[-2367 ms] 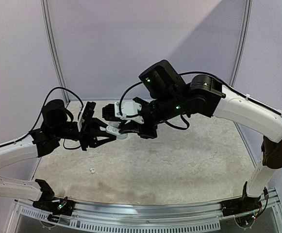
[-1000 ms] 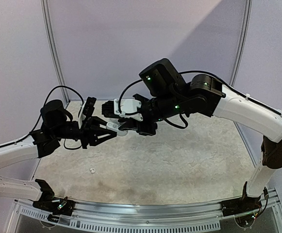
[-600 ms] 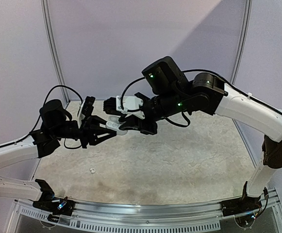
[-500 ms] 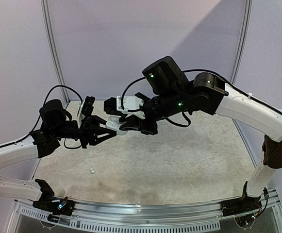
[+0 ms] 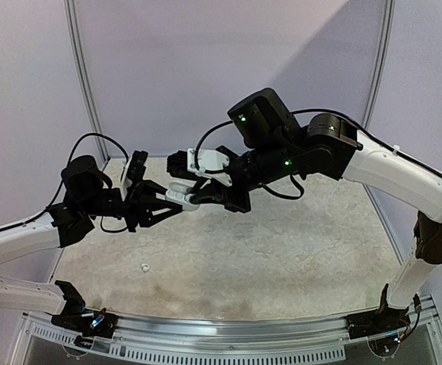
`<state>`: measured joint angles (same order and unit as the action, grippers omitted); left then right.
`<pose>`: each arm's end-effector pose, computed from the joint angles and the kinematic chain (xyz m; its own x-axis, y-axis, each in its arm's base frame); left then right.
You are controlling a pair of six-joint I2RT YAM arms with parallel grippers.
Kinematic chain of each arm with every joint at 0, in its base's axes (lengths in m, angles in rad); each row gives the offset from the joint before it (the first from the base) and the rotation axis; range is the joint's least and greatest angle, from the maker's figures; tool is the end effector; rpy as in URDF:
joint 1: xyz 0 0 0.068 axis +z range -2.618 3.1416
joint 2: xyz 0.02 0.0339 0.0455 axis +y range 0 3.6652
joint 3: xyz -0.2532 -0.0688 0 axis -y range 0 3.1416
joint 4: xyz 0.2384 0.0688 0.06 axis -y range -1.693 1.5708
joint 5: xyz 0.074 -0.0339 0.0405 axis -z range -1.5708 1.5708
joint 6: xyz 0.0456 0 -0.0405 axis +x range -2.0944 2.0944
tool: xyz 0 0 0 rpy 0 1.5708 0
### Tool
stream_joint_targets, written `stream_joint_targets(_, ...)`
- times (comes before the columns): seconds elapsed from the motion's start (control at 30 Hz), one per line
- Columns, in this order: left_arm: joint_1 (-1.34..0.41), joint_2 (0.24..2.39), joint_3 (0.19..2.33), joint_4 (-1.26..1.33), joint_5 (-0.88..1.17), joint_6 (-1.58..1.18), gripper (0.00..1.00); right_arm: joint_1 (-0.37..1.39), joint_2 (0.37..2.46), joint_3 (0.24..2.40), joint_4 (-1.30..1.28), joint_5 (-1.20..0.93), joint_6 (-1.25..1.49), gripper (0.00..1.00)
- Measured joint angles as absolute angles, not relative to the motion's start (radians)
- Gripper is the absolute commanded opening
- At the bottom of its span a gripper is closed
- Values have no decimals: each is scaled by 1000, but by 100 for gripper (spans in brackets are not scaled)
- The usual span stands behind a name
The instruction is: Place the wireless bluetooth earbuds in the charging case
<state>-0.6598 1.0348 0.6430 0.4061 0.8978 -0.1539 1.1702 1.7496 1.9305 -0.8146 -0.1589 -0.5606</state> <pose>0.1649 -0.1730 0.2971 -0.1421 -0.0107 -0.9898 0.9898 0.0117 -0.1422 0.1434 0.3570 0.3941 0.3143 -0.6041 -0.7323 -0.9349 -0.0632 -0.3491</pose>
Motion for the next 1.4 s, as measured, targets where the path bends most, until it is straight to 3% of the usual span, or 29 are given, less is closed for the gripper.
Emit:
stream_joint_targets(0.43, -660, 1035, 643, 400, 900, -134, 0, 1168, 1749, 1940, -821, -167, -554, 0)
stream_joint_targets(1.4, -660, 1035, 645, 391, 890, -100, 0, 1169, 1771, 1996, -868, -105, -615, 0)
